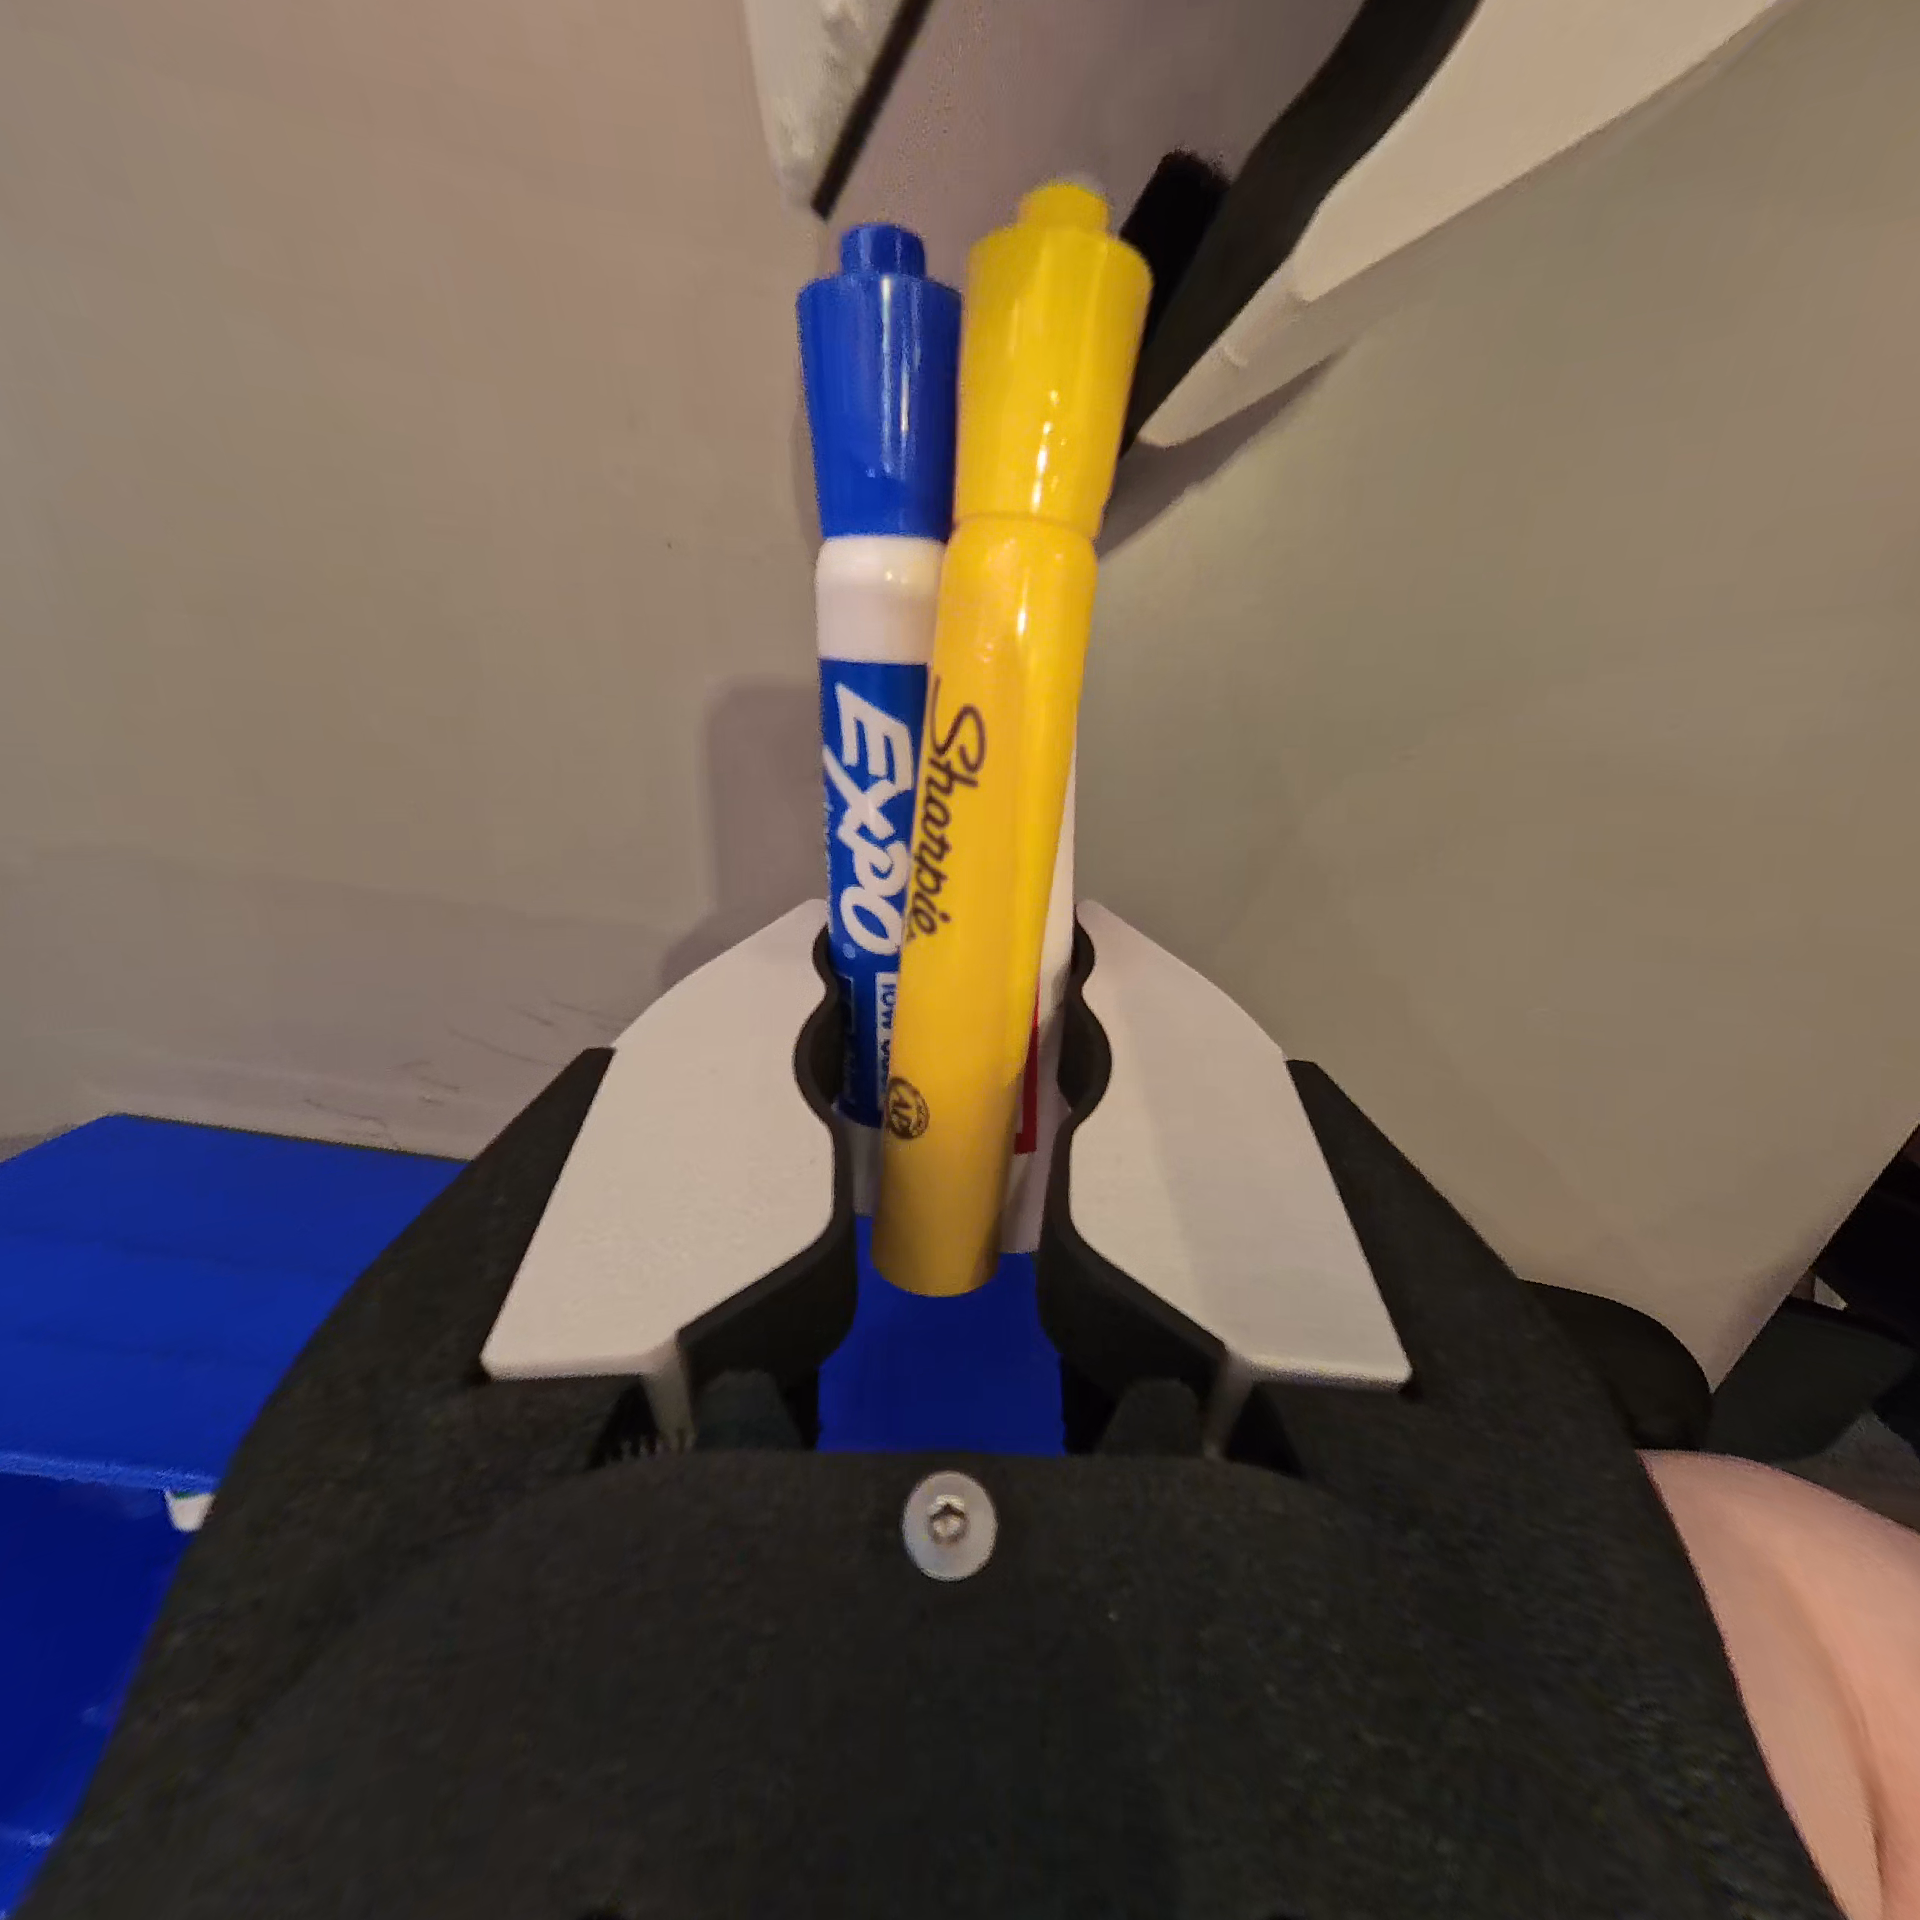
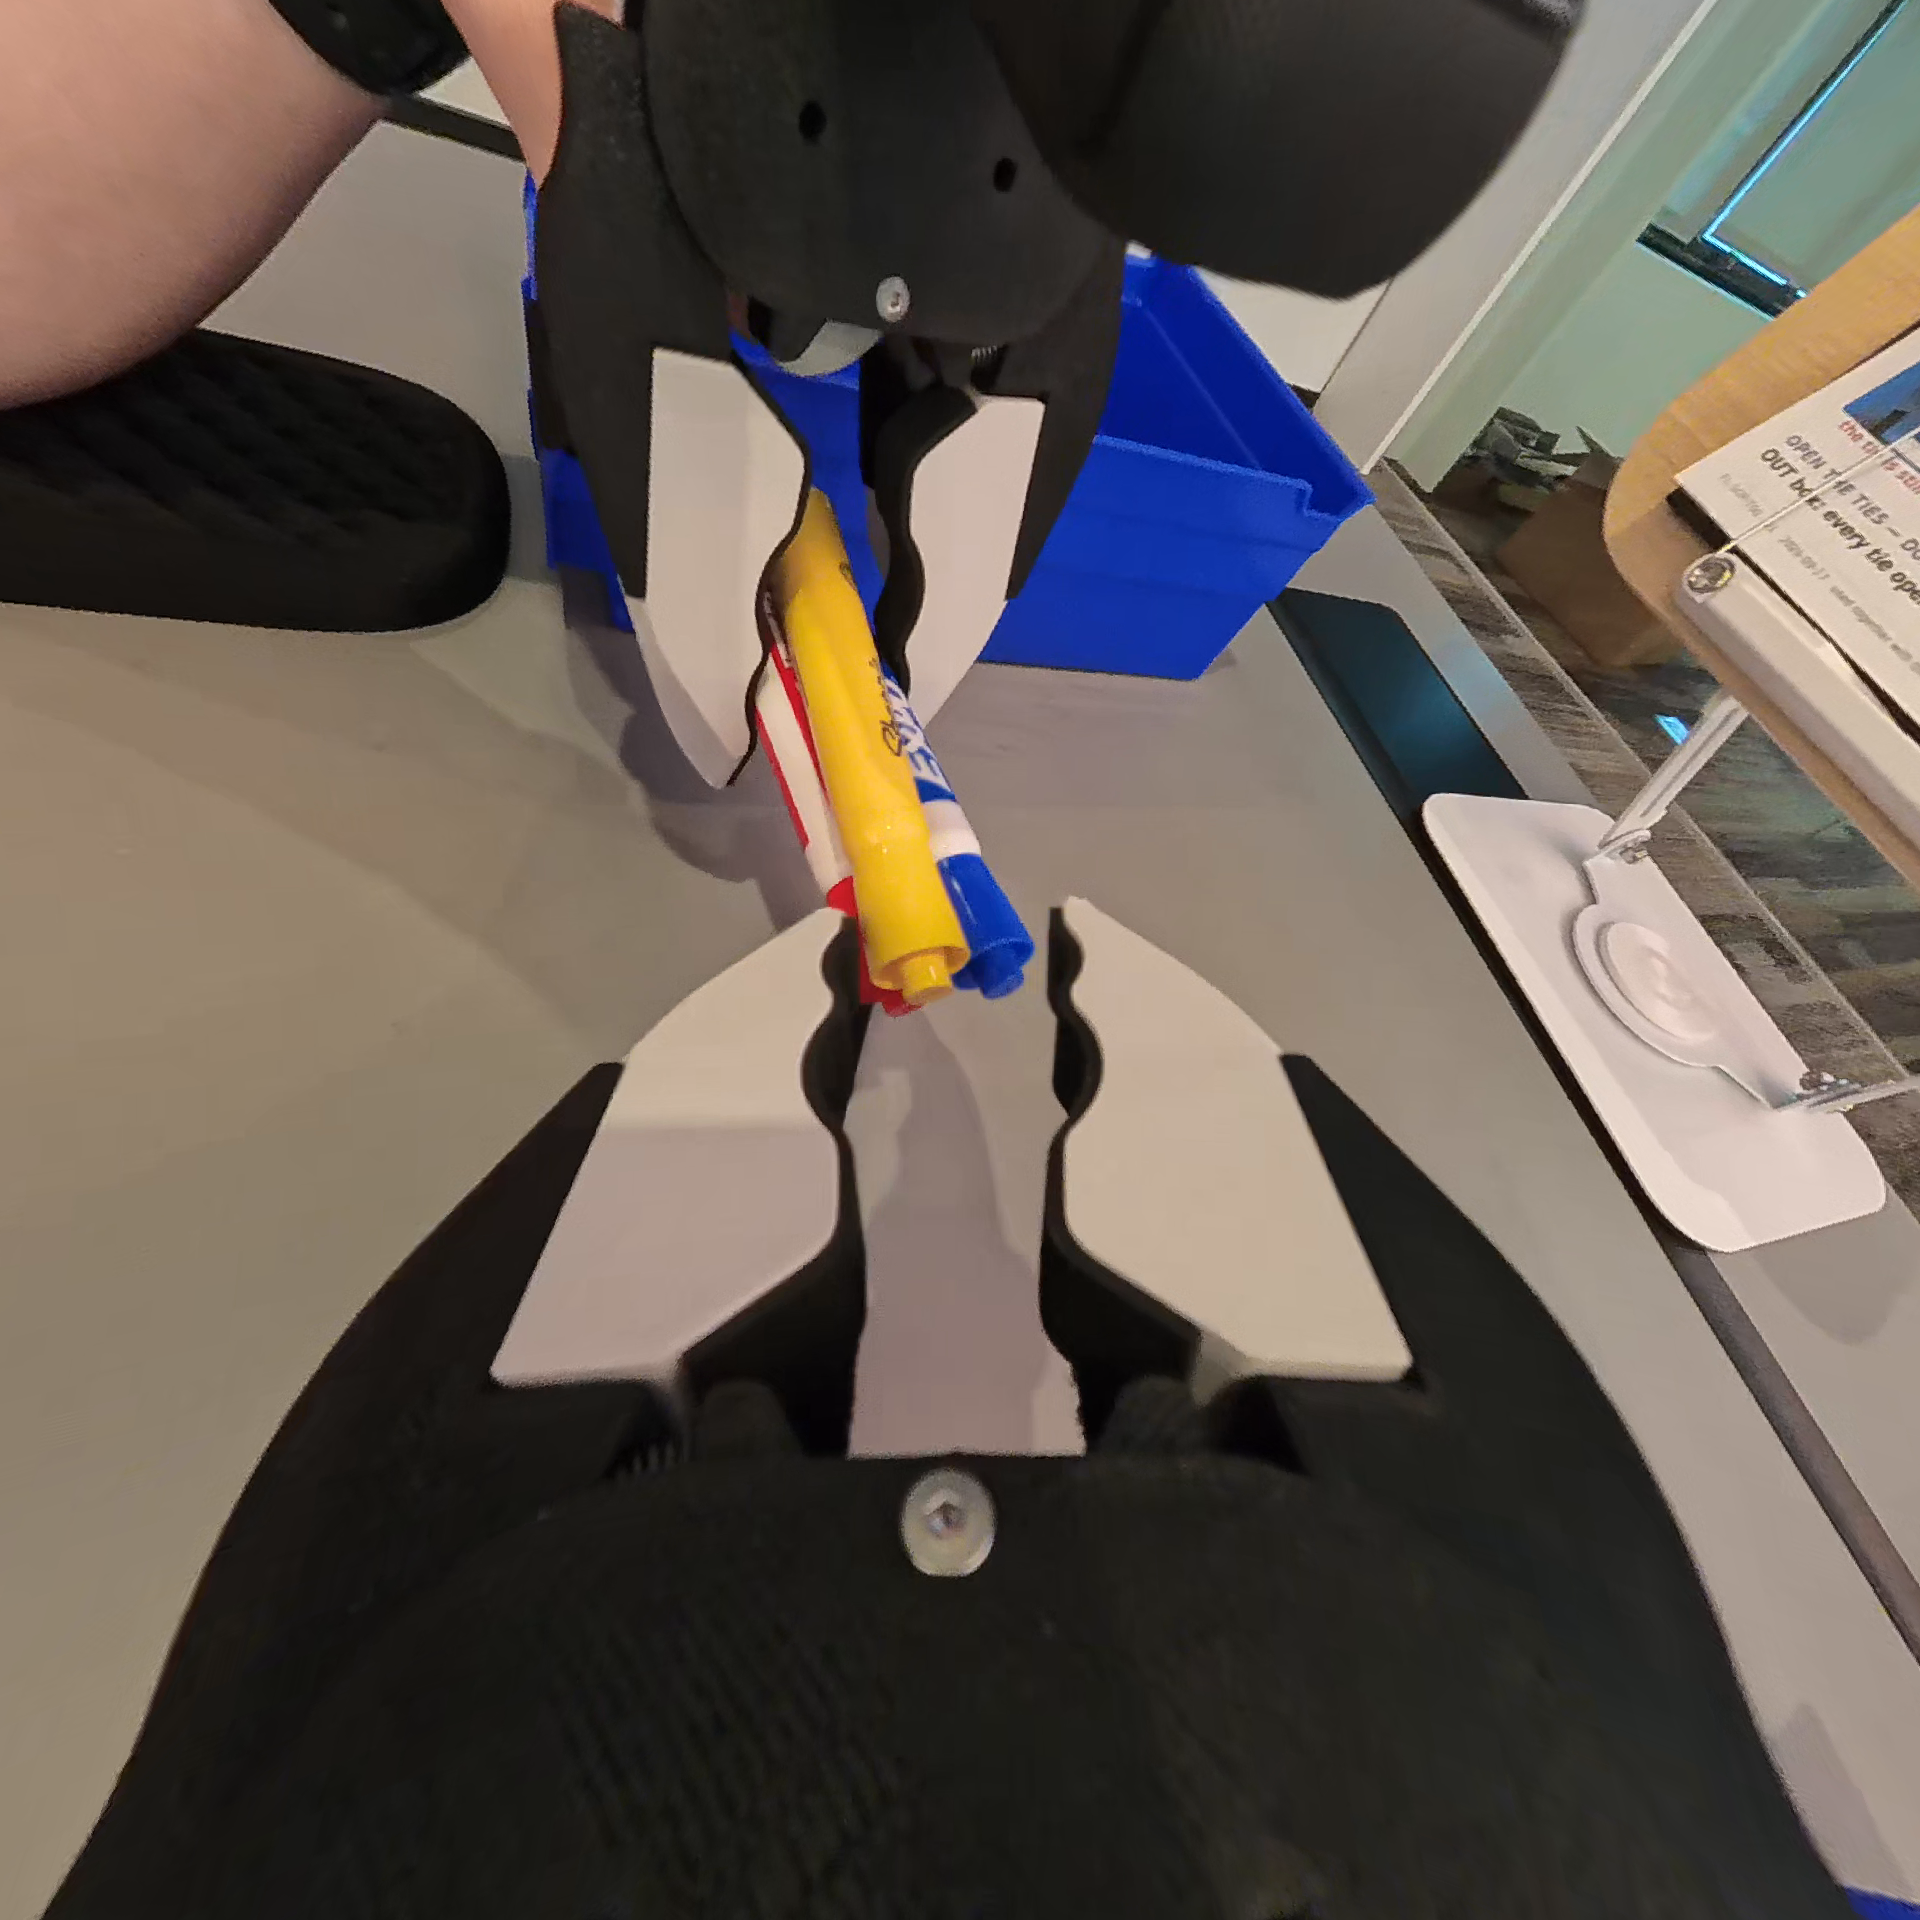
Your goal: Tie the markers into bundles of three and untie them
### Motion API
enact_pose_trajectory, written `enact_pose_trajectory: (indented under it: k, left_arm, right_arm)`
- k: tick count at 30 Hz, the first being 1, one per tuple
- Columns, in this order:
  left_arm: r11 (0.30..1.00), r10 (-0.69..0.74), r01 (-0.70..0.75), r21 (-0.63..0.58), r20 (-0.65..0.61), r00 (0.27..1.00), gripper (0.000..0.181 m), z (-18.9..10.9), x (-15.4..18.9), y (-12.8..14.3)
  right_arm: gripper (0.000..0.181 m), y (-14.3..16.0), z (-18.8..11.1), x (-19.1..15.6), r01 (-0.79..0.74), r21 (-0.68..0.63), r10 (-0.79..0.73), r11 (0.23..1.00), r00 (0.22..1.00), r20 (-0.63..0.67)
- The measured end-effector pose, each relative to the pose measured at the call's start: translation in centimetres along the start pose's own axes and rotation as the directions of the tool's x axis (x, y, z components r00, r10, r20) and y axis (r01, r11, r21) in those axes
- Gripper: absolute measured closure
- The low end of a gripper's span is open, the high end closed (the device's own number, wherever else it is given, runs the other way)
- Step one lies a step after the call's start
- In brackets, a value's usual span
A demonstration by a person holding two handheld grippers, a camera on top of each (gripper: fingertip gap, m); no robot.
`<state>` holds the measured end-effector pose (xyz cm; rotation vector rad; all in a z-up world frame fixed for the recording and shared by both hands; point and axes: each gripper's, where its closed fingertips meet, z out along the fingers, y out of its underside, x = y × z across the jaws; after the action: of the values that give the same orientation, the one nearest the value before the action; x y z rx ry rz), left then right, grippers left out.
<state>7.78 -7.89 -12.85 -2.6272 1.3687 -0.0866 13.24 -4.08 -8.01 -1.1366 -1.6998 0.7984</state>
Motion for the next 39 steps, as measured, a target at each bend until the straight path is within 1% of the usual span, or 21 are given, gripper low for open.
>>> enact_pose_trajectory:
  k: [1,6,8,11,13,15,17,19,22,24,27,29,33,35,36,39]
  left_arm:
    - [1.000,0.000,0.000,0.006,-0.006,1.000,0.143,-0.1,0.0,0.0]
    - [0.999,-0.001,0.002,0.038,-0.028,1.000,0.143,-0.4,0.1,-0.1]
    - [0.999,0.001,0.000,0.037,-0.027,1.000,0.143,-0.5,0.1,0.1]
    - [0.998,-0.002,0.004,0.055,-0.028,1.000,0.143,-0.9,0.0,0.2]
    - [0.998,-0.002,0.004,0.070,-0.035,0.999,0.143,-1.2,0.1,0.1]
    - [0.998,0.001,0.001,0.068,-0.031,1.000,0.143,-1.3,0.1,0.3]
    - [0.998,-0.005,0.007,0.068,-0.028,1.000,0.143,-1.4,0.0,0.3]
    - [0.998,-0.010,0.012,0.068,-0.027,1.000,0.143,-1.4,0.0,0.4]
    - [0.998,-0.021,0.022,0.066,-0.021,1.000,0.143,-1.5,-0.3,0.7]
    - [0.997,-0.030,0.031,0.067,-0.020,0.999,0.143,-1.6,-0.4,0.8]
    - [0.997,-0.044,0.045,0.062,-0.015,0.999,0.143,-1.7,-0.7,1.1]
    - [0.997,-0.049,0.050,0.056,-0.013,0.999,0.143,-1.6,-0.8,1.3]
    - [0.998,-0.054,0.055,0.044,-0.007,0.998,0.143,-1.5,-0.9,1.5]
    - [0.998,-0.054,0.054,0.045,-0.007,0.999,0.143,-1.5,-1.0,1.4]
    - [0.998,-0.054,0.054,0.045,-0.010,0.998,0.143,-1.4,-1.0,1.4]
    - [0.998,-0.054,0.055,0.041,-0.012,0.998,0.143,-1.2,-1.1,1.4]
  right_arm:
    - [0.143,-0.1,-0.2,0.0,-0.006,0.003,0.006,1.000,1.000,-0.003]
    - [0.142,-1.0,-2.1,0.0,-0.020,0.034,0.020,0.999,1.000,-0.018]
    - [0.143,-1.0,-3.0,-0.2,-0.022,0.027,0.022,0.999,1.000,0.002]
    - [0.147,0.9,-3.3,-1.5,0.011,-0.089,-0.001,0.996,0.994,0.111]
    - [0.149,2.9,-3.1,-2.2,0.078,-0.195,-0.046,0.978,0.986,0.162]
    - [0.149,4.3,-2.7,-2.9,0.157,-0.298,-0.100,0.942,0.975,0.197]
    - [0.149,4.0,-2.4,-4.1,0.232,-0.325,-0.159,0.917,0.959,0.236]
    - [0.149,4.1,-2.5,-4.2,0.334,-0.356,-0.262,0.873,0.936,0.235]
    - [0.151,4.6,-2.8,-3.2,0.449,-0.384,-0.394,0.806,0.893,0.217]
    - [0.154,5.1,-2.7,-2.8,0.515,-0.396,-0.453,0.760,0.857,0.244]
    - [0.154,5.5,-2.0,-2.7,0.624,-0.382,-0.550,0.682,0.782,0.295]
    - [0.156,5.9,-1.5,-2.6,0.662,-0.377,-0.575,0.647,0.749,0.329]
    - [0.161,6.6,-1.1,-2.6,0.662,-0.364,-0.547,0.655,0.748,0.376]
    - [0.175,7.2,-1.3,-2.7,0.647,-0.368,-0.512,0.668,0.758,0.404]
    - [0.177,7.3,-1.3,-2.9,0.630,-0.364,-0.488,0.686,0.769,0.412]
    - [0.178,6.2,-1.3,-3.9,0.525,-0.315,-0.371,0.791,0.820,0.435]
